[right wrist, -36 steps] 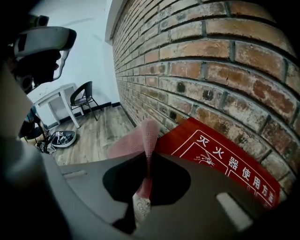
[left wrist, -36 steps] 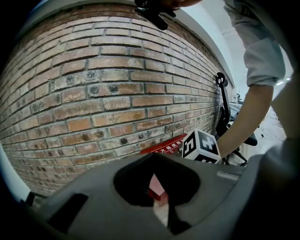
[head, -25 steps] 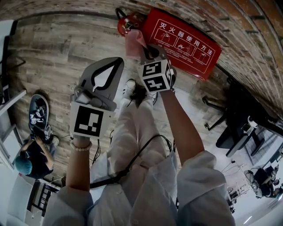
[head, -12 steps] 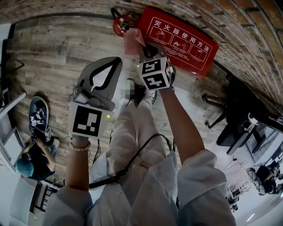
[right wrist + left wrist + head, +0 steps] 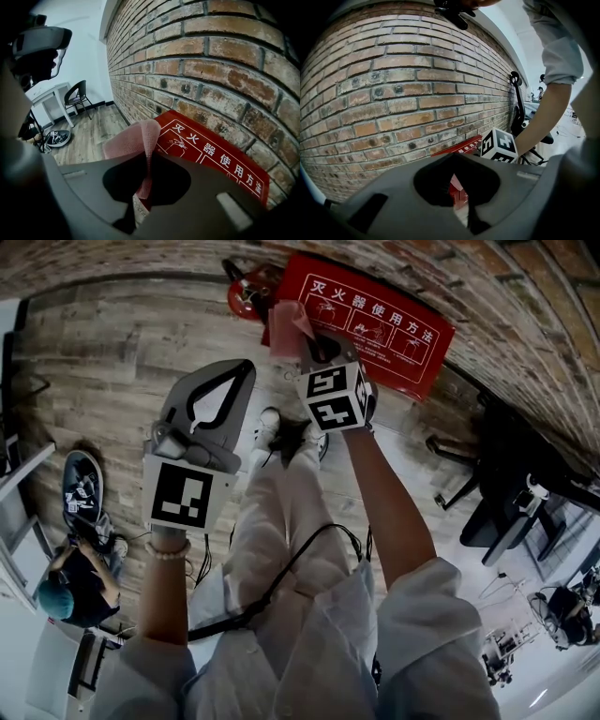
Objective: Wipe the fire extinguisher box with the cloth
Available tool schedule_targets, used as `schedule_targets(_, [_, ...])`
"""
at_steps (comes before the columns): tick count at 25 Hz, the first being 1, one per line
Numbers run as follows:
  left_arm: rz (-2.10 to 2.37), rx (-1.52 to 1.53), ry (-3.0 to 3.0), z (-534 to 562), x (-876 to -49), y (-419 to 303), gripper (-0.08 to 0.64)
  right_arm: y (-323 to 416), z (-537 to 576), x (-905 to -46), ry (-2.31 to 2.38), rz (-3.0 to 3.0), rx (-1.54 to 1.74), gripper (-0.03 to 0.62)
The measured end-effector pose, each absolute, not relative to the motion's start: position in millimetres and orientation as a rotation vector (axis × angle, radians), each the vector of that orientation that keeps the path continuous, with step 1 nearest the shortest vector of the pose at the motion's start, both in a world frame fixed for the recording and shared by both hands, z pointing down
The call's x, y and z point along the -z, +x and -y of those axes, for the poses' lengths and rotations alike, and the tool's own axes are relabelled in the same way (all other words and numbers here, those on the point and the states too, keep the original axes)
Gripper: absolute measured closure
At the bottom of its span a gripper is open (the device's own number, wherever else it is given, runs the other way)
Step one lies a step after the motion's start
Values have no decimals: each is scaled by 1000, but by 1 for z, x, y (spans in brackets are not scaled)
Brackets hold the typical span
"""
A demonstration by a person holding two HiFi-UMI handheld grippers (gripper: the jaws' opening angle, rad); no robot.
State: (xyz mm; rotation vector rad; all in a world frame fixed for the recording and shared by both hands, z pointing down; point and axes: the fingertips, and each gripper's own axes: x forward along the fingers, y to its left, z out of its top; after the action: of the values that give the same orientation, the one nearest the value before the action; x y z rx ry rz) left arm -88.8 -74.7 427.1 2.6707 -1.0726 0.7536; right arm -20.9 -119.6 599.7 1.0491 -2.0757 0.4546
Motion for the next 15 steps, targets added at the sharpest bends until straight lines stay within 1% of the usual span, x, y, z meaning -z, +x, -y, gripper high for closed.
schedule_targets(15, [990,-768,2723,68,-425,-43,563,47,106,-599,1136,2025,-476,569])
